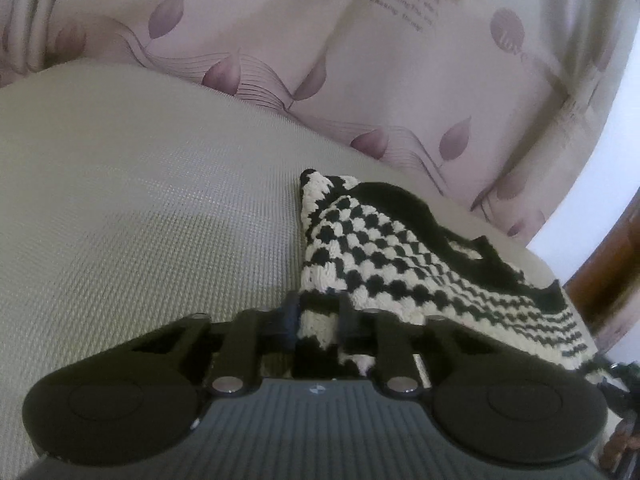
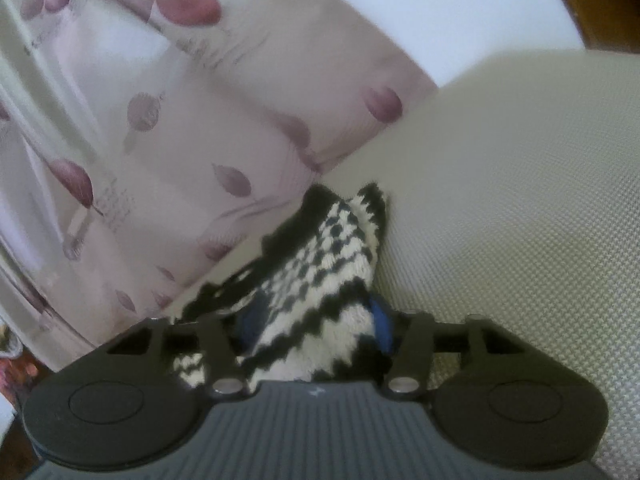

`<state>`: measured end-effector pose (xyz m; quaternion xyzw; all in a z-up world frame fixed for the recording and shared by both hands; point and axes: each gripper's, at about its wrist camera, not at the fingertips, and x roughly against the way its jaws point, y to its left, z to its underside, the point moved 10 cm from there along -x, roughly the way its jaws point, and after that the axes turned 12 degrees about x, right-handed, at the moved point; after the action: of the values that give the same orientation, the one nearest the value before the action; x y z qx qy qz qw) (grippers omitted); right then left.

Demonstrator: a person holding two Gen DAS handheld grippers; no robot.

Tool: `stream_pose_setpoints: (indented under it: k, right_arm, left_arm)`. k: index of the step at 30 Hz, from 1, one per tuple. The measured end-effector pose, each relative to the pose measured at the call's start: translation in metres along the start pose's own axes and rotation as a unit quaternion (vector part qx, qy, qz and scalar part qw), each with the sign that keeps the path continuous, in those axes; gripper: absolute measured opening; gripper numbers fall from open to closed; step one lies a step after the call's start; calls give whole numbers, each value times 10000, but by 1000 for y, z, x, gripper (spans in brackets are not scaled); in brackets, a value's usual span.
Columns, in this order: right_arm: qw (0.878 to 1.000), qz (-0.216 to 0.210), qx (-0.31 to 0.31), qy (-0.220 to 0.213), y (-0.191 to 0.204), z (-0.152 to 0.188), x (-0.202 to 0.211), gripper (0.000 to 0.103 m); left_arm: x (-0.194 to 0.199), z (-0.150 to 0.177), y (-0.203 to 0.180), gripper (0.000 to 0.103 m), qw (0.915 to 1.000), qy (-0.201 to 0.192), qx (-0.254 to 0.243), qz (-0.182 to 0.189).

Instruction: Fold small clothes

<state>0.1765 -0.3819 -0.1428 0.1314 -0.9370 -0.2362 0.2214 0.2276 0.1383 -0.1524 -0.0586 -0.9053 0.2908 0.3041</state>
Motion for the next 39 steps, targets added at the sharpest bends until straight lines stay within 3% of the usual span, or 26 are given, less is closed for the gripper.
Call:
stream_pose_setpoints:
  k: [6,13,19,22,29,35,39]
  right_arm:
    - [9997,25,-186,133,-7,6,6,15]
    - [9982,21,-550,240,-21,11,20,15]
    - [9991,366,-204,-47,-18,-5,37,17]
    - [9994,281,62,-217,-5,-22,34,17]
    - [9930,157,1169,-29,41,-53,-25,17]
    - [9739,170,2231,385,75,-62,-90,17]
    - [9676,726,2274,816,46,-54,-128,14]
  left_arm:
    - [18,9,6,17,10000,20,-15,-21]
    - [17,9,3,20,9998,-61,-170,-29]
    - [37,-7,3,55,9979,-624,148,29]
    - [36,-15,-9,55,9970,-771,19,68]
    - [10,-17,-56,55,9955,-759,-401,392]
    - [-29,-19,-65,68,9961,-656,-464,370]
    - [-51,-17,-42,68,9986,-497,-192,66]
